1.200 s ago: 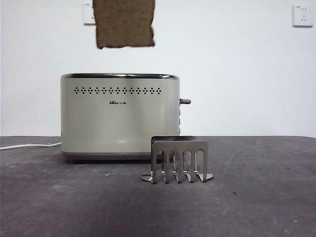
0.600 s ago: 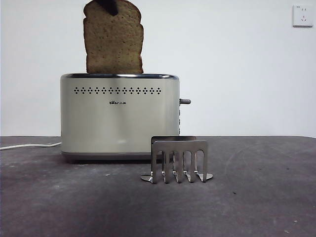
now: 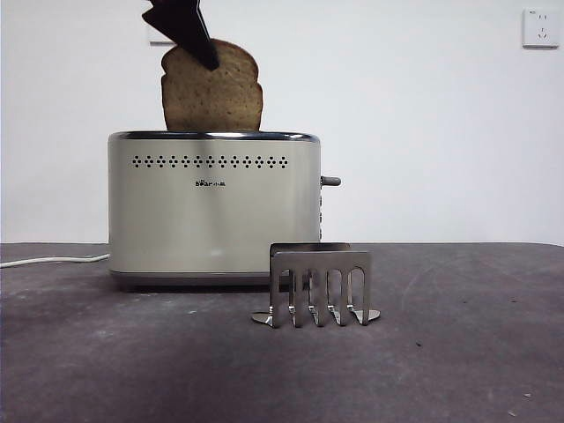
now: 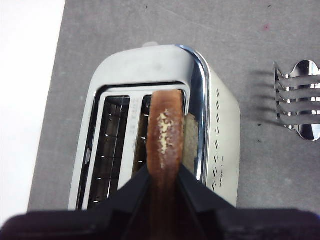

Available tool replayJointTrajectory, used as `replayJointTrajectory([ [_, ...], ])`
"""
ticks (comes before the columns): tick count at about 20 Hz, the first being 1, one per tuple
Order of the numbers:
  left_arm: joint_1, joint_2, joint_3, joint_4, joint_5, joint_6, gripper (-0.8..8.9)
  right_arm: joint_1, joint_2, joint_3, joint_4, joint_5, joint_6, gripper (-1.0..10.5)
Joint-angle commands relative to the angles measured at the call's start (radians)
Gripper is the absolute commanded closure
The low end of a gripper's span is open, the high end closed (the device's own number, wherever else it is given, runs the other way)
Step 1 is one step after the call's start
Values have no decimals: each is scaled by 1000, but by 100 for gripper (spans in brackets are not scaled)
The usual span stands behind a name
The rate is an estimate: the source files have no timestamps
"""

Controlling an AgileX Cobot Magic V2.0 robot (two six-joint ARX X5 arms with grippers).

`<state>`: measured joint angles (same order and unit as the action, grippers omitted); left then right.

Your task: Pick up a slice of bread from the rack,put the bread on the toaster,press the button

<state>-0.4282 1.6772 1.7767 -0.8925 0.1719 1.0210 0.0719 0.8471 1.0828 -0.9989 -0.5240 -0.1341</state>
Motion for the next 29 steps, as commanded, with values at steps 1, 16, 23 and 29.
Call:
replayJointTrajectory([
  [1, 23, 50, -6, 2, 21, -1, 812, 2, 10, 1, 4, 0, -14, 958],
  [16, 31, 28, 0, 106, 13, -246, 463, 10, 306, 1, 500, -160, 143, 958],
  [23, 31, -132, 24, 44, 15, -526, 463, 68, 613, 21, 974, -209, 395, 959],
  [29, 31, -286, 24, -59, 20, -660, 464, 114, 879, 217, 998, -207, 414, 959],
])
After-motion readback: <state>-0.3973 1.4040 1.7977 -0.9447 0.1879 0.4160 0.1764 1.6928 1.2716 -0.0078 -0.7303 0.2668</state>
